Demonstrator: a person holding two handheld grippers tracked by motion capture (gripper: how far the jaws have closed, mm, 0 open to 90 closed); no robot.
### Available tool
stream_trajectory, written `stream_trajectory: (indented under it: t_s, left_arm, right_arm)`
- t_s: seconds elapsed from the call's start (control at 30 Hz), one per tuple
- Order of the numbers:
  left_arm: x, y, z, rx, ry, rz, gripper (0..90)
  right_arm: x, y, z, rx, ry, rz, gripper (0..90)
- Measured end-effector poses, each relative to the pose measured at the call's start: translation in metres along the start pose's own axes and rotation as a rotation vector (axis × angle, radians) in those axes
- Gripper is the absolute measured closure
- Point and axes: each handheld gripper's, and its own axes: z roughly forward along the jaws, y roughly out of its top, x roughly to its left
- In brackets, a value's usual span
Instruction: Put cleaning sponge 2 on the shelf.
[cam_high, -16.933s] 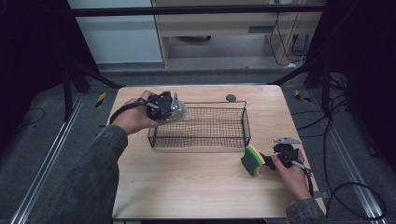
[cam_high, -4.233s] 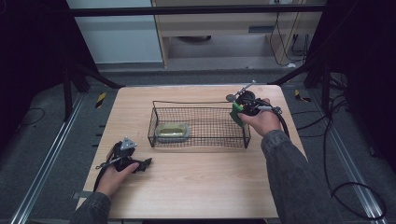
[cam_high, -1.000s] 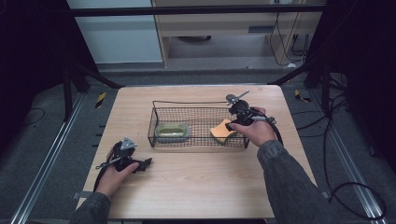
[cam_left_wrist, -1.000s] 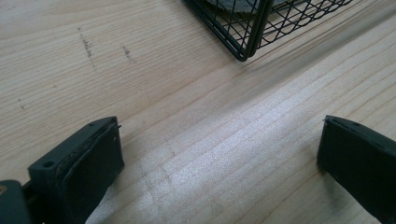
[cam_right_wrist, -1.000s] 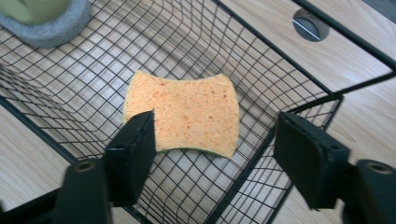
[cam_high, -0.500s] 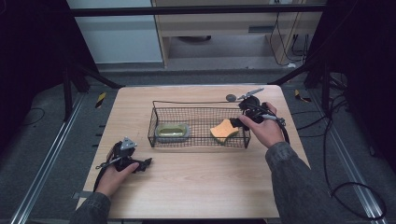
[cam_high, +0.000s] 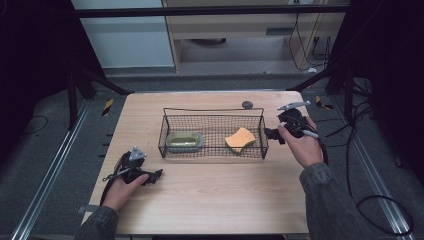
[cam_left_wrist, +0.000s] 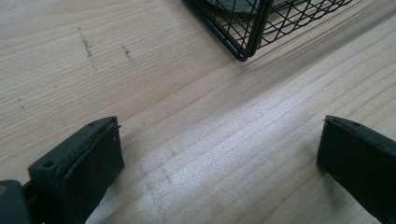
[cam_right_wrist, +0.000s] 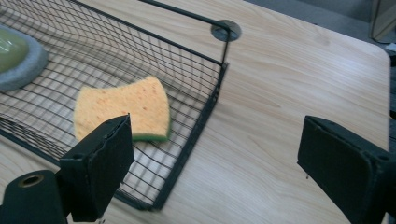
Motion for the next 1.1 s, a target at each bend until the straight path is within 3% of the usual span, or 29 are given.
stream_trajectory:
  t_s: [0.23, 0.37, 0.63, 1.1]
  left_arm:
    - [0.0, 0.0, 0.0, 0.0, 0.0, 0.0, 0.0]
    - [0.0, 0.0, 0.0, 0.0, 0.0, 0.0, 0.0]
    - [0.0, 0.0, 0.0, 0.0, 0.0, 0.0, 0.0]
    - [0.0, 0.0, 0.0, 0.0, 0.0, 0.0, 0.0]
  right_arm:
    - [-0.013, -0.034, -0.011, -0.024, -0.033, 0.012, 12.1]
    - [-0.022, -0.054, -0.009, -0.021, -0.05, 0.035, 15.6]
    - [-0.038, -0.083, 0.011, 0.021, -0.037, 0.097, 16.4]
    - [-0.046, -0.108, 0.053, 0.089, -0.008, 0.195, 14.7]
